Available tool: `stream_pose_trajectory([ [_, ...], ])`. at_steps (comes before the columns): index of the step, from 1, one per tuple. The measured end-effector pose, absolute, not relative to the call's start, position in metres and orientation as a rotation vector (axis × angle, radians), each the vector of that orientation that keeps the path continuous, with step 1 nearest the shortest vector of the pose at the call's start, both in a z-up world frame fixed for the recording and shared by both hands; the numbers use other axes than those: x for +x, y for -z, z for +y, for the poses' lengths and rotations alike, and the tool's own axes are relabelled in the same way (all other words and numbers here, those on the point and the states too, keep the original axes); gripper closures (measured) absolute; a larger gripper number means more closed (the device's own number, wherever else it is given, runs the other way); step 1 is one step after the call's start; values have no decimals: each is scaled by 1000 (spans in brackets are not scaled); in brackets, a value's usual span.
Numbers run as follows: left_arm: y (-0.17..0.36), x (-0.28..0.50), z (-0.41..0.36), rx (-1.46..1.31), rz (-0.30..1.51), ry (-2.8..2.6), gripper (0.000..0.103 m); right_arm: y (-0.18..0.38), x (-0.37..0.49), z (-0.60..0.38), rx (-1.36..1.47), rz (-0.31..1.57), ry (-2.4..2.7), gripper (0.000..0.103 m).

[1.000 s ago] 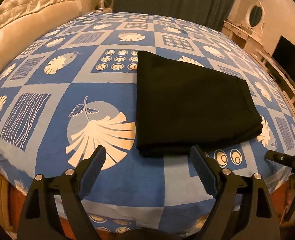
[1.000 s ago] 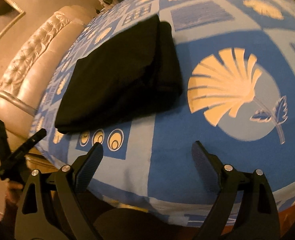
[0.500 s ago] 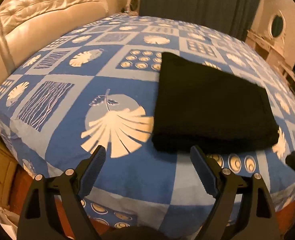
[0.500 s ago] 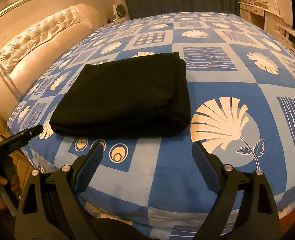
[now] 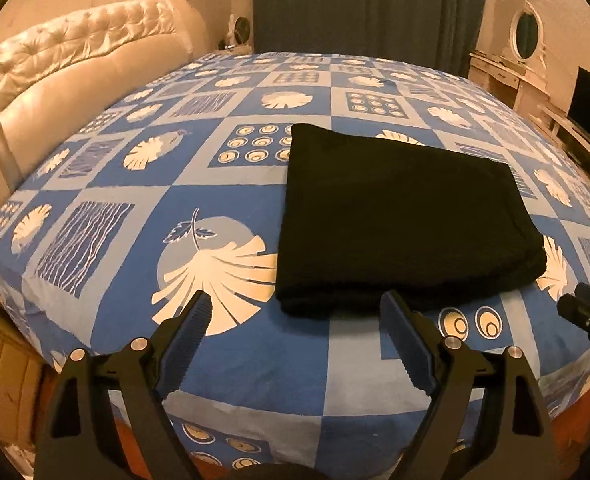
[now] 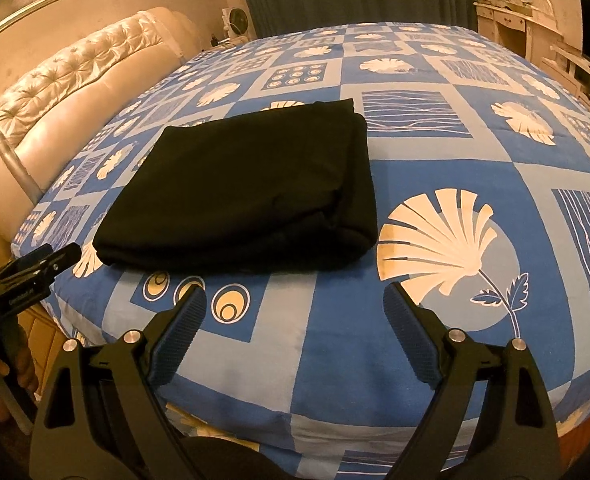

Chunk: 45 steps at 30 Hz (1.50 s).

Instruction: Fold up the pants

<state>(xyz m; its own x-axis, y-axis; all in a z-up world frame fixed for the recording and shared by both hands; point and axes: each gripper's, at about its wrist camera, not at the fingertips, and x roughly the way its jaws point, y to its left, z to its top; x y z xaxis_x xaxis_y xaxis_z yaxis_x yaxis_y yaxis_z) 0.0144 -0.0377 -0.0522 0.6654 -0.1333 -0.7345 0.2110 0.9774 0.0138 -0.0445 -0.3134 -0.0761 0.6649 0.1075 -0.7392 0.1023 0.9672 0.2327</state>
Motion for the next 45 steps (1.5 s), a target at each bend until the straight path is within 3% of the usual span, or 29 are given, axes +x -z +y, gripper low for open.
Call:
stream_pose_trajectory([
  [45, 54, 15, -35, 74, 851, 180, 18, 85, -42, -318, 256, 864, -3, 13],
])
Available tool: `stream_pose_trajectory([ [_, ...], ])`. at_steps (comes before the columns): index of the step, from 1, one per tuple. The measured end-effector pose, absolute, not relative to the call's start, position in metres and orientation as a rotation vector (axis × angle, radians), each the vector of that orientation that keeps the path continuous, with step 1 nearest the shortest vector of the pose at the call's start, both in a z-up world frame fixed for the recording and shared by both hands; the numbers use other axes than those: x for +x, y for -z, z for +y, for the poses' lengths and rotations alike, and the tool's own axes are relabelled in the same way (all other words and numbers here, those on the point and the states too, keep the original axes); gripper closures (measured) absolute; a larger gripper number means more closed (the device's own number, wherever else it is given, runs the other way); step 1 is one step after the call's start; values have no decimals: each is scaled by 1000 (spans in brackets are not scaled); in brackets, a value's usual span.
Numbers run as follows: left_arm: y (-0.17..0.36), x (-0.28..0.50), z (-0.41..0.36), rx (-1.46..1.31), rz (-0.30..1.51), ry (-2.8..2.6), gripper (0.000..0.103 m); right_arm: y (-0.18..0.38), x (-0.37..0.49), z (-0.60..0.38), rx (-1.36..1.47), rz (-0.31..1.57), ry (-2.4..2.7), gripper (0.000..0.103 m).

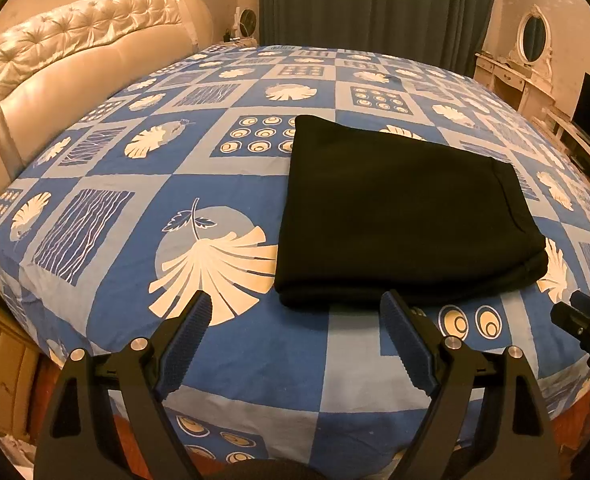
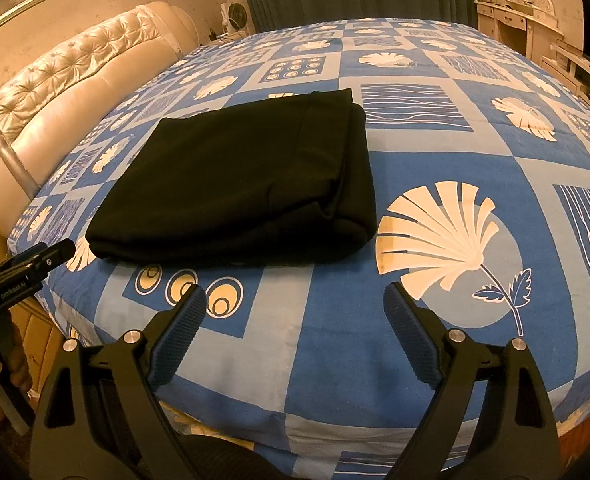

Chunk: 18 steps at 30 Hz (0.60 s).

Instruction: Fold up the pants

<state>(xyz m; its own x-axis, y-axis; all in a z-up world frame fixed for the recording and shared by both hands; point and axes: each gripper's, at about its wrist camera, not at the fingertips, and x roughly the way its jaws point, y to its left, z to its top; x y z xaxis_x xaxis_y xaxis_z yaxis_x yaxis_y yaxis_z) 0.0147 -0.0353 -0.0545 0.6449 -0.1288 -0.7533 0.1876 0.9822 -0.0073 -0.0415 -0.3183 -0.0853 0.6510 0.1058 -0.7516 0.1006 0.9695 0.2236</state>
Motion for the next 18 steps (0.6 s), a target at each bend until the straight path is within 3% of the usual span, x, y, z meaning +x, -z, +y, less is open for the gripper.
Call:
stream_pose_trajectory([
  [18, 53, 15, -37, 95, 856, 156, 18, 87, -41, -317, 248, 868, -5, 13],
])
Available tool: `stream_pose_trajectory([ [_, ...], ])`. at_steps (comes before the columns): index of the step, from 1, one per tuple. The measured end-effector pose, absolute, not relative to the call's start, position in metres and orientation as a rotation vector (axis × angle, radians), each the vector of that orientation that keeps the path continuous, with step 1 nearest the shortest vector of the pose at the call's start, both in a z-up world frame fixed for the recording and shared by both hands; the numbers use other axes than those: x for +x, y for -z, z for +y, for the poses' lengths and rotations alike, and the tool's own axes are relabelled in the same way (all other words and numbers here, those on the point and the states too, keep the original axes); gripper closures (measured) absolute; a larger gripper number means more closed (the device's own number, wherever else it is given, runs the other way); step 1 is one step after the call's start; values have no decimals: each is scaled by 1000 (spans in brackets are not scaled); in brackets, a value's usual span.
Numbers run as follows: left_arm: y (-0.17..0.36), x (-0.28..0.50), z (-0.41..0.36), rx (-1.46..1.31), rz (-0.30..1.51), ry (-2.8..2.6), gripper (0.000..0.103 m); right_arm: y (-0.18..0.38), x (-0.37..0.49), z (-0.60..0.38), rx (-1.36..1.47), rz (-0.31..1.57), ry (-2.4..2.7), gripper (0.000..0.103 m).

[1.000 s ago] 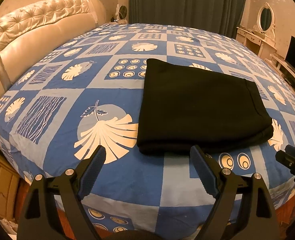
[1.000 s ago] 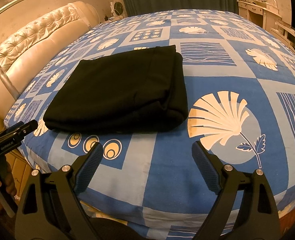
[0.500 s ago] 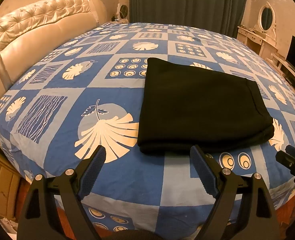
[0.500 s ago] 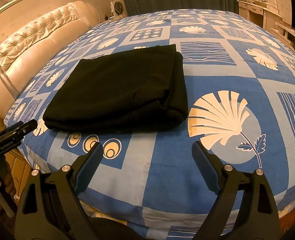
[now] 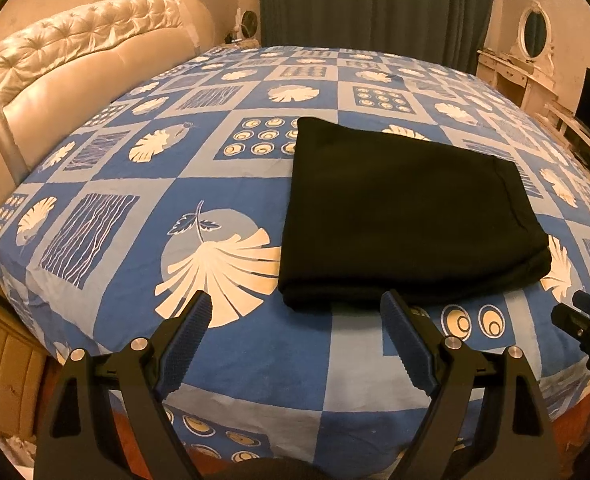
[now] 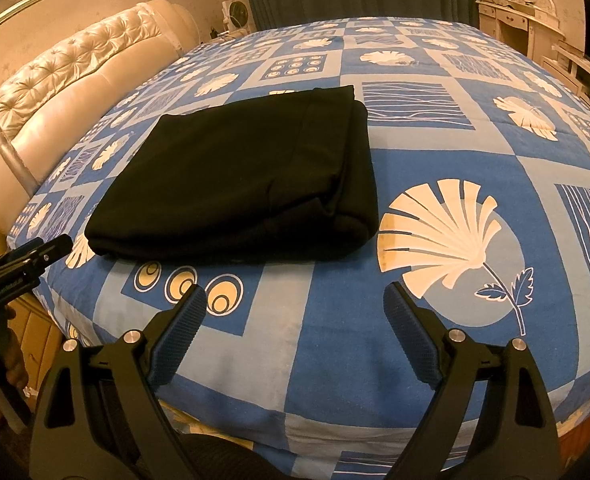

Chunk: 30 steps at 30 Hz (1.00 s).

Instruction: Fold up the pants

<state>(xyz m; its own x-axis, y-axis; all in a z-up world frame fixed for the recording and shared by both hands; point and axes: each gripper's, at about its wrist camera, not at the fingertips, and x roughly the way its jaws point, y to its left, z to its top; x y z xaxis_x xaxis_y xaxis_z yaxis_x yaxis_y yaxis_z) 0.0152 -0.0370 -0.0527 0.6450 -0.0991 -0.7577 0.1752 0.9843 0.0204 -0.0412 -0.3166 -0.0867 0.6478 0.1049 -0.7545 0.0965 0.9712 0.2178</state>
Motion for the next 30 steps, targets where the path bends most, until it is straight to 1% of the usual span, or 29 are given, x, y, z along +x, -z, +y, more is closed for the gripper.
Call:
stream_pose_trajectory([
  [24, 45, 10, -51, 170, 804, 137, 18, 91, -39, -312, 241, 886, -22, 13],
  [30, 31, 4, -59, 191, 729, 111, 17, 92, -40, -311, 243, 889, -25, 13],
])
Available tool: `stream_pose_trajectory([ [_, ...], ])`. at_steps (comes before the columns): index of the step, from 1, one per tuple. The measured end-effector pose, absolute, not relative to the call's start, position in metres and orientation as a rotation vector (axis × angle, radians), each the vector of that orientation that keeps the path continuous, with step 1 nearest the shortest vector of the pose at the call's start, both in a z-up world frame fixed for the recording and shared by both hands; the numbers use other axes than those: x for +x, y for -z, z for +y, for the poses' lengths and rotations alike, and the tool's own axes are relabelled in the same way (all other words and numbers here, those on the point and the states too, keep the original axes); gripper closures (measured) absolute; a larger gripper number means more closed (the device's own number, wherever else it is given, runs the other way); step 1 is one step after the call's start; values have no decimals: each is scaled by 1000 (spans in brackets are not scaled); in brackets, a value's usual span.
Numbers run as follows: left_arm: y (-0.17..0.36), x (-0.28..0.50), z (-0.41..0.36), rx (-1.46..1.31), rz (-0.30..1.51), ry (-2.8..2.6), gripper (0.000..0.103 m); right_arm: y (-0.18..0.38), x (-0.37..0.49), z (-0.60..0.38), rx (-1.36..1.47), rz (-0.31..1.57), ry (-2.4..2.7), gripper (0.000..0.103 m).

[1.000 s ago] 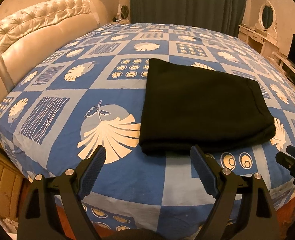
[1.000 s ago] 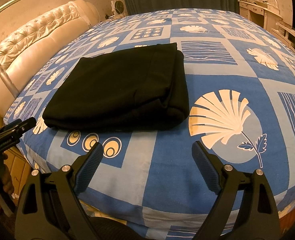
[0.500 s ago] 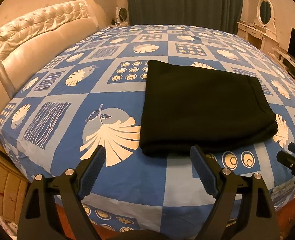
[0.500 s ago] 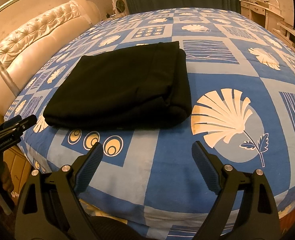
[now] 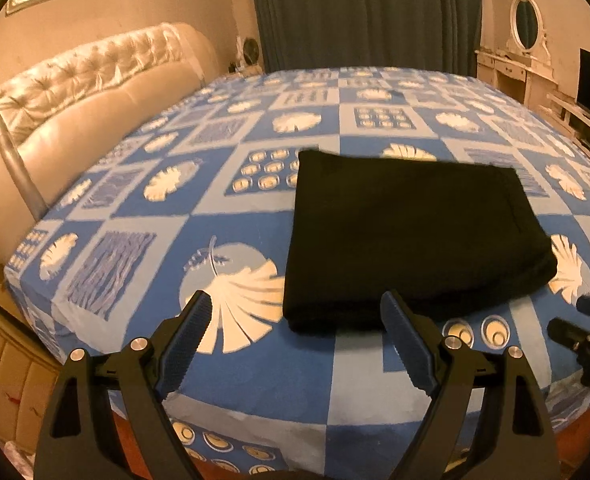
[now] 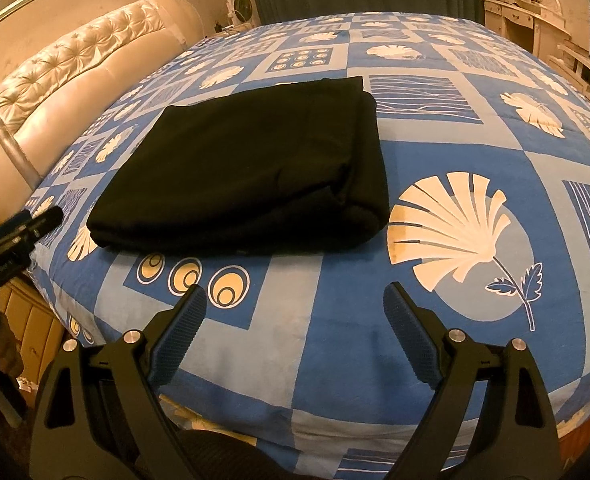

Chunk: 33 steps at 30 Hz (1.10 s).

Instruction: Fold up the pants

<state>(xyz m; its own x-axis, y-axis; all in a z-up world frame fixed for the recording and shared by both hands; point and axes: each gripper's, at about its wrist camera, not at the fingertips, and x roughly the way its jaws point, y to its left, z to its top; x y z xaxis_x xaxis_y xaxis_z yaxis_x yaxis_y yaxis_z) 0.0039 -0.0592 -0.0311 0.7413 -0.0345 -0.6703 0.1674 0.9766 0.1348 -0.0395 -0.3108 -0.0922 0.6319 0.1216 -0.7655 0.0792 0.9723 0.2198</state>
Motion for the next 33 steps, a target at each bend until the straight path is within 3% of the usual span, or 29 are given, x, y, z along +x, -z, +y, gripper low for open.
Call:
stream_pose_trajectory([
  [7, 6, -20, -73, 242, 534, 85, 14, 94, -39, -310, 241, 894, -27, 13],
  [33, 20, -5, -61, 117, 703, 150, 14, 99, -37, -311, 245, 909, -36, 13],
])
